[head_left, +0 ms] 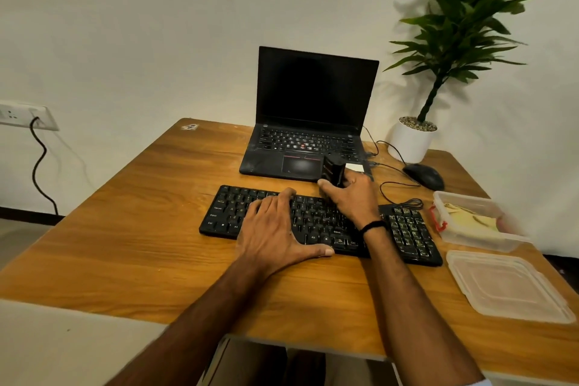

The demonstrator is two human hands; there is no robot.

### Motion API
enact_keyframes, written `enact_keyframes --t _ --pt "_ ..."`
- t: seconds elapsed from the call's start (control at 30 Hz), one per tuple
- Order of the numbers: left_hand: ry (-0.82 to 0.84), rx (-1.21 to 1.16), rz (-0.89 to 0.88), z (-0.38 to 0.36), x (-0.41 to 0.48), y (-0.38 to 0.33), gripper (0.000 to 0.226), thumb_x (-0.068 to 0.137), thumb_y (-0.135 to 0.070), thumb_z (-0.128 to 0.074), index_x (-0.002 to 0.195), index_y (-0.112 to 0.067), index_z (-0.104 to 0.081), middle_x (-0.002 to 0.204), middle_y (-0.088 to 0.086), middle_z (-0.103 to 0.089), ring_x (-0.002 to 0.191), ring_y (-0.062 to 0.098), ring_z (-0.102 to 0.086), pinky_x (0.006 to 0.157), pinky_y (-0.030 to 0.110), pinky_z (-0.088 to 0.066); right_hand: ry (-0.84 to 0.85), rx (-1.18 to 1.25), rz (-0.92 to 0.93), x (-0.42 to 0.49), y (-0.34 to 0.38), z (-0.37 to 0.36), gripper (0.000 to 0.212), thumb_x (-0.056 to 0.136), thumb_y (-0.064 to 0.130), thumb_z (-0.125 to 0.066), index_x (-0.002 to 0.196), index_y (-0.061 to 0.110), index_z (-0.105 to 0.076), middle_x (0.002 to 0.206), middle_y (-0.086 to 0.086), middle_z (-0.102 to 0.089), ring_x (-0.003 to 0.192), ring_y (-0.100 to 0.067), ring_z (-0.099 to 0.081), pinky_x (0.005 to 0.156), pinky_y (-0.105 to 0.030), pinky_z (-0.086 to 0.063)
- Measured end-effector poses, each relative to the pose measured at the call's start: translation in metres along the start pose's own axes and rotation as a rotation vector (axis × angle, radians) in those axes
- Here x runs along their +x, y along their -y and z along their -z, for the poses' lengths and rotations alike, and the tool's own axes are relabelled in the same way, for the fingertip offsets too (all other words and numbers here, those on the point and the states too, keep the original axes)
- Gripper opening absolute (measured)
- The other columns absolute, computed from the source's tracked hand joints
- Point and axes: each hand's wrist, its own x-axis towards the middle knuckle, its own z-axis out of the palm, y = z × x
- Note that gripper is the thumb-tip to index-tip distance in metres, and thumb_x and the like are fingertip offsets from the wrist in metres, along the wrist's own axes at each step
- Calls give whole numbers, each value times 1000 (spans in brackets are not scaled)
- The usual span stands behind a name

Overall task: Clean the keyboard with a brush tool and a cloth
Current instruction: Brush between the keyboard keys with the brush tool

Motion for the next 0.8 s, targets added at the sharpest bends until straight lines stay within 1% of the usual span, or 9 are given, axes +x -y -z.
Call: enact_keyframes --t 0.07,0.13,0.2,0.3,0.4,0.43,0.53,0.67,0.8 --pt "7 -7 -3 2 0 0 137 54 -109 -41 155 -20 -22 150 2 -48 141 18 -42 123 39 -20 111 78 5 -3 -1 -4 31 79 35 -80 105 20 -72 95 10 -72 84 -6 -69 67 -19 -56" --pt "6 -22 -3 3 1 0 136 54 -109 -43 155 -20 -22 150 2 -48 140 18 -42 123 39 -20 68 50 28 -4 3 -6 27 81 36 -79 102 20 -72 90 10 -71 79 -5 -67 70 -21 -55" --pt "4 -25 -2 2 0 0 136 54 -109 -44 155 -20 -23 149 2 -49 140 18 -43 123 39 -20 23 2 52 -2 6 -7 29 82 36 -77 104 18 -71 88 10 -68 78 -4 -63 69 -19 -52" --pt "4 -26 2 2 0 0 135 55 -108 -44 155 -20 -21 150 1 -48 140 17 -42 123 37 -19 176 16 73 -5 12 -13 32 82 36 -78 109 21 -69 87 17 -65 78 2 -62 65 -13 -50" --pt "-14 -29 -5 1 0 0 133 55 -109 -44 153 -21 -23 146 1 -50 137 17 -45 122 37 -21 44 -28 75 -2 12 -14 34 83 35 -76 112 18 -69 94 9 -69 86 -8 -66 69 -15 -50" --pt "-21 -27 -7 0 0 1 133 54 -109 -44 152 -21 -23 145 0 -51 136 17 -45 121 37 -22 52 -14 66 -1 12 -13 36 82 35 -77 113 18 -69 95 9 -70 87 -7 -66 67 -12 -48" --pt "-17 -35 -2 0 0 2 134 54 -109 -44 152 -20 -24 146 -1 -51 137 16 -45 121 37 -22 225 29 84 -6 14 -13 38 80 35 -79 114 20 -70 90 16 -66 79 4 -62 60 -7 -47" --pt "-21 -45 3 0 0 1 133 53 -109 -46 151 -22 -25 144 -1 -52 135 16 -46 120 37 -23 10 -22 58 0 13 -15 35 82 33 -78 111 16 -71 97 4 -73 85 -6 -64 71 -19 -52" --pt "-19 -41 10 2 0 1 134 52 -108 -47 152 -21 -24 145 0 -52 137 17 -46 121 37 -22 236 127 -4 -6 7 -6 34 77 29 -83 107 17 -72 94 6 -74 84 -7 -71 68 -20 -57"
